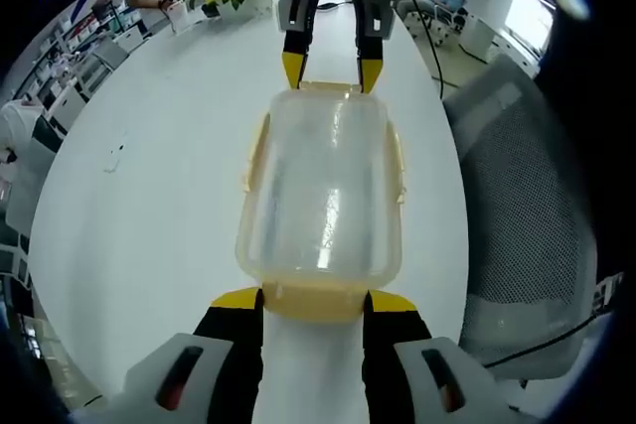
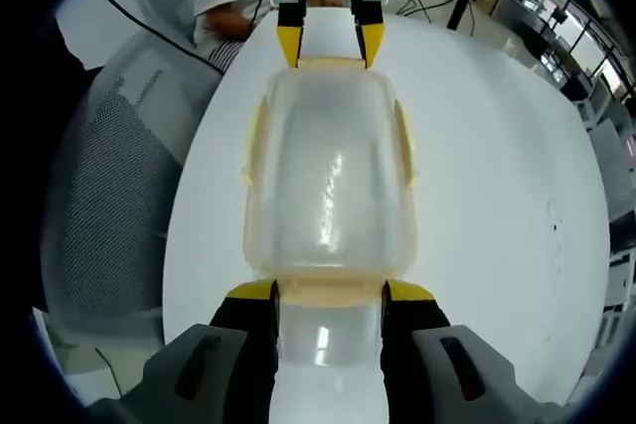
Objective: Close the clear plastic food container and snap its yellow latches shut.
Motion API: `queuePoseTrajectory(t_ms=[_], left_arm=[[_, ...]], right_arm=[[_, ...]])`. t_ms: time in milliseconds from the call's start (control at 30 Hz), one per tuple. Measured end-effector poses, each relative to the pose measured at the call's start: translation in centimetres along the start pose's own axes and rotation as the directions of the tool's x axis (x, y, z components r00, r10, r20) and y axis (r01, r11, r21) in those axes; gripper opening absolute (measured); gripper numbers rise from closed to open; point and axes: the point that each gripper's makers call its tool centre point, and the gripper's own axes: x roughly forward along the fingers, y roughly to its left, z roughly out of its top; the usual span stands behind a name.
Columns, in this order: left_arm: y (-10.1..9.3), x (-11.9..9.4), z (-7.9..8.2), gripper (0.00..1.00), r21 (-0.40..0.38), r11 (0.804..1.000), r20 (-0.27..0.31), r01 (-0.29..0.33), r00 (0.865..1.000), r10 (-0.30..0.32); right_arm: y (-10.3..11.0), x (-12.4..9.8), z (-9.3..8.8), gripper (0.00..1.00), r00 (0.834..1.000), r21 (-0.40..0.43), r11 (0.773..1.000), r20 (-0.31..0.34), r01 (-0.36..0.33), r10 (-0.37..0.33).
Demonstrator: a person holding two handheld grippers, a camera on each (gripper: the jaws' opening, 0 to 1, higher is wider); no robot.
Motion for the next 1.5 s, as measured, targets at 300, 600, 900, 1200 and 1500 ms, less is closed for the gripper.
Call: queuePoseTrajectory(t_ms=[300, 600, 900, 1200, 1500], left_arm=[[-0.3, 0.6, 1.5, 0.33, -0.007, 1.000, -0.004, -0.001, 1.000, 0.001], [-0.5, 1.5, 3.1, 0.33, -0.005, 1.000, -0.010, -0.003, 1.000, 0.002], [-0.6, 2.5, 4.9, 0.33, -0.009, 1.000, -0.009, -0.004, 1.000, 0.004], [-1.0, 3.6, 7.1, 0.33, -0.010, 1.000, -0.001, -0.004, 1.000, 0.004], [-1.4, 4.3, 8.7, 0.33, -0.012, 1.000, 0.008, -0.007, 1.000, 0.007]], right_arm=[[0.0, -0.6, -1.7, 0.37, 1.000, -0.006, 1.000, 0.017, -0.004, 0.004], [0.2, -1.0, -3.5, 0.37, 1.000, 0.000, 1.000, 0.024, -0.007, 0.007], [0.0, -1.6, -5.5, 0.37, 1.000, 0.002, 1.000, 0.028, -0.012, 0.012], [0.1, -2.2, -7.9, 0.37, 1.000, -0.001, 1.000, 0.022, -0.003, 0.003], [0.4, -2.9, -9.5, 0.37, 0.999, -0.002, 1.000, 0.038, 0.001, -0.001]])
